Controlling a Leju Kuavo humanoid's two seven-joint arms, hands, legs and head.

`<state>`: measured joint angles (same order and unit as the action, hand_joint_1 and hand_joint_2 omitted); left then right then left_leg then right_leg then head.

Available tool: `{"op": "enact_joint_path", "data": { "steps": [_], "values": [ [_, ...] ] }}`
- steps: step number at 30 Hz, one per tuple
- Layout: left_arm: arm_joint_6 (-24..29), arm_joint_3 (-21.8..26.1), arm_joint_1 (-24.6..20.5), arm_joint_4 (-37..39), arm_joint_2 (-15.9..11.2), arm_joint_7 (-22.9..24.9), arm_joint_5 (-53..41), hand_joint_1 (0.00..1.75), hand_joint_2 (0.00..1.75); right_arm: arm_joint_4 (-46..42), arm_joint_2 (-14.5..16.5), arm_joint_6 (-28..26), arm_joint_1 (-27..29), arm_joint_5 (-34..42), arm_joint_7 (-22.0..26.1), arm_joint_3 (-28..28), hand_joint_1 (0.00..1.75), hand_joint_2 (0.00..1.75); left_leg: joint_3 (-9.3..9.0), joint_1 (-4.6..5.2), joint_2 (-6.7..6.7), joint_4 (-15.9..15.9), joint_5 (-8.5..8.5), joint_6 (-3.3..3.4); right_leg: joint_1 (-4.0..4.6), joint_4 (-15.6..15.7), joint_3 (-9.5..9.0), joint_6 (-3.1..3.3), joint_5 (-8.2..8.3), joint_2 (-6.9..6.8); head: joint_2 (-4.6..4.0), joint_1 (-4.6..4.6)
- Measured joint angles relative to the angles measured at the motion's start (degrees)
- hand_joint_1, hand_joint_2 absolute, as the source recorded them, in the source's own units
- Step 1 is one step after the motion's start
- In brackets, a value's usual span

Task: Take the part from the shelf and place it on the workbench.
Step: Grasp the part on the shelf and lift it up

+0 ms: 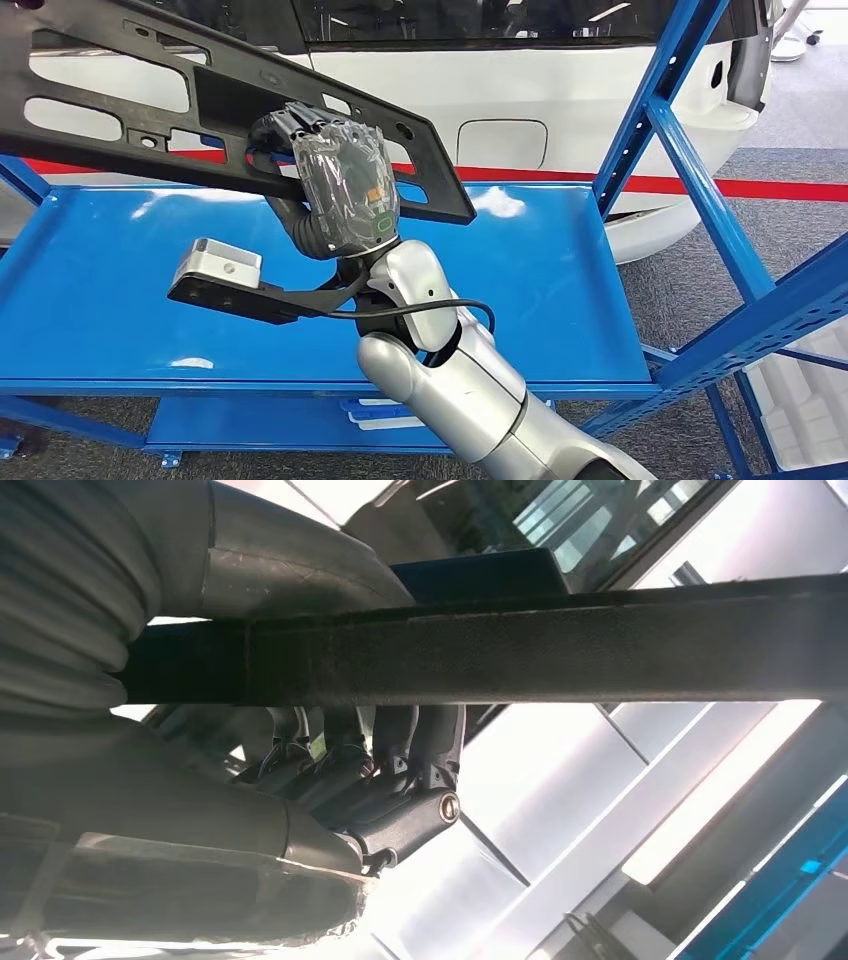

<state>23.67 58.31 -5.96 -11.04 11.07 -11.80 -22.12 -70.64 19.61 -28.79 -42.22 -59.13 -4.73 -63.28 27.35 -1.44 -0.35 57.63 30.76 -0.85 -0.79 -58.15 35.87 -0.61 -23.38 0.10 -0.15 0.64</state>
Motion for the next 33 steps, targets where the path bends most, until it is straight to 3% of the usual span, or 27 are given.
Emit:
{"op": "enact_joint_path", "data": {
  "steps": [2,4,6,8,10,11,13,15,17,19,20,23,24,25,26,28,30,32,33],
  "values": [
    [0.36,0.01,-0.01,0.0,-0.06,0.02,0.12,0.0,1.75,0.0,0.0,-0.08,-0.4,0.48,-0.04,-0.48,1.75,1.75,0.03,0.44,-0.15,-0.92,-0.32,0.42,0.04,0.11,0.27,-0.89,0.73,-0.02,0.0,-0.03],
    [0.63,0.03,-0.02,-0.01,-0.06,0.01,0.29,0.0,1.75,0.01,-0.05,-0.14,-0.65,1.0,-0.05,-0.99,1.75,1.75,0.72,0.44,0.01,-1.13,-1.25,1.34,0.09,-0.29,0.9,-1.57,0.48,-0.04,0.0,-0.06],
    [0.83,0.04,-0.08,-0.02,-0.08,-0.04,0.36,0.0,1.75,0.02,-0.1,-0.36,-0.9,1.49,-0.05,-1.38,1.75,1.75,1.75,0.4,0.29,-1.41,-2.5,2.45,0.16,-3.86,2.52,-1.24,-2.74,-0.03,0.0,-0.31],
    [1.13,0.04,-0.09,-0.02,-0.16,-0.09,0.35,0.0,1.75,0.13,-0.11,-0.86,-1.0,1.85,-0.05,-1.71,1.75,1.75,3.13,0.66,0.48,-1.33,-3.54,3.03,0.07,-11.11,4.59,-0.57,-7.35,-0.03,0.0,-0.51],
    [1.5,0.04,-0.07,-0.02,-0.18,-0.1,0.24,0.0,1.75,0.44,-0.14,-1.53,-0.95,2.09,-0.04,-1.89,1.75,1.75,4.5,0.85,0.61,-1.25,-4.52,3.11,0.07,-16.0,5.01,-0.87,-9.15,-0.03,0.0,-0.51],
    [1.67,0.04,-0.07,-0.02,-0.16,-0.07,0.15,0.0,1.75,0.64,-0.15,-1.8,-0.92,2.16,-0.01,-1.91,1.75,1.75,5.12,0.93,0.64,-1.2,-4.96,3.07,0.12,-15.57,3.83,-1.27,-8.66,-0.03,0.0,-0.53],
    [2.0,0.04,-0.08,-0.02,-0.02,0.03,-0.01,0.0,1.75,1.0,-0.12,-2.08,-0.92,2.21,0.07,-1.88,1.75,1.75,6.07,1.09,0.62,-1.06,-5.68,2.9,0.31,-8.9,-1.25,-1.66,-6.58,-0.03,0.0,-0.52],
    [2.27,0.04,-0.1,-0.02,0.19,0.13,-0.06,0.0,1.75,1.21,-0.08,-2.23,-0.93,2.21,0.14,-1.83,1.75,1.75,6.77,1.35,0.61,-0.87,-6.36,2.47,0.72,-0.96,-6.36,-1.24,-5.85,-0.08,0.0,-0.47],
    [2.39,0.04,-0.1,-0.01,0.35,0.2,-0.09,0.0,1.75,1.33,-0.07,-2.37,-0.93,2.2,0.18,-1.73,1.75,1.75,7.29,1.38,0.71,-0.83,-7.15,1.79,1.07,2.14,-7.89,-0.67,-5.98,-0.08,0.0,-0.45],
    [2.36,0.04,-0.07,-0.01,0.4,0.25,-0.2,0.0,1.75,1.55,-0.07,-2.44,-0.84,2.04,0.32,-1.5,1.75,1.75,7.79,1.16,0.68,-0.61,-7.08,1.08,0.49,2.58,-7.33,0.05,-5.14,-0.09,0.0,-0.46],
    [2.27,0.03,-0.06,-0.01,0.42,0.26,-0.31,0.0,1.75,1.66,-0.05,-2.44,-0.78,1.91,0.41,-1.35,1.75,1.75,8.21,1.03,0.58,0.25,-5.88,0.71,0.16,2.76,-7.02,0.6,-4.57,-0.15,0.0,-0.38],
    [1.66,0.02,-0.04,-0.02,0.36,0.26,-0.54,0.0,1.75,1.96,-0.05,-2.39,-0.46,1.51,0.57,-0.92,1.75,1.75,10.88,0.41,0.32,8.93,1.5,-0.53,-0.17,2.81,-5.54,1.56,-3.04,-0.39,0.0,-0.04],
    [1.43,0.02,-0.03,-0.02,0.31,0.26,-0.55,0.0,1.75,2.08,-0.06,-2.34,-0.24,1.33,0.58,-0.83,1.75,1.75,11.68,0.15,0.31,12.4,3.13,-0.97,-0.15,2.72,-4.89,1.5,-2.6,-0.43,0.0,-0.01],
    [1.3,0.02,-0.03,-0.02,0.25,0.25,-0.56,0.0,1.75,2.19,-0.07,-2.22,0.01,1.14,0.6,-0.78,1.75,1.75,11.86,-0.14,0.31,14.6,3.42,-1.38,-0.19,2.53,-4.18,1.36,-2.16,-0.45,0.0,0.0],
    [1.22,0.02,-0.04,-0.02,0.17,0.25,-0.57,0.0,1.75,2.26,-0.07,-2.03,0.24,0.93,0.63,-0.74,1.75,1.75,11.21,-0.47,0.32,15.04,2.53,-1.77,-0.32,2.22,-3.42,1.13,-1.78,-0.46,0.0,0.0],
    [1.3,0.03,-0.1,-0.02,0.08,0.19,-0.58,0.0,1.75,2.32,-0.04,-1.51,0.59,0.41,0.68,-0.66,1.75,1.75,7.2,-1.26,0.34,10.37,-0.63,-2.64,-0.68,1.06,-1.83,0.58,-1.28,-0.46,0.0,0.02],
    [1.57,0.03,-0.25,-0.03,0.27,0.11,-0.55,0.0,1.75,2.31,0.01,-1.1,0.76,-0.09,0.7,-0.55,1.75,1.75,2.94,-1.58,0.04,3.94,-1.18,-3.29,-0.61,-0.33,-0.26,-0.02,-0.92,-0.4,0.0,0.2],
    [1.79,0.02,-0.34,-0.04,0.44,0.07,-0.52,0.0,1.75,2.31,0.02,-0.88,0.96,-0.37,0.74,-0.48,1.75,1.75,2.12,-1.28,-0.26,1.52,-0.4,-2.67,-0.23,-0.88,0.72,-1.04,-0.2,-0.36,0.0,0.24],
    [1.85,0.03,-0.3,-0.04,0.41,0.05,-0.51,0.0,1.75,2.31,-0.02,-0.78,1.06,-0.45,0.76,-0.45,1.75,1.75,2.78,-1.09,-0.24,1.5,-0.71,-1.78,-0.14,-0.8,1.03,-1.72,0.35,-0.35,0.0,0.14]
  ]
}}
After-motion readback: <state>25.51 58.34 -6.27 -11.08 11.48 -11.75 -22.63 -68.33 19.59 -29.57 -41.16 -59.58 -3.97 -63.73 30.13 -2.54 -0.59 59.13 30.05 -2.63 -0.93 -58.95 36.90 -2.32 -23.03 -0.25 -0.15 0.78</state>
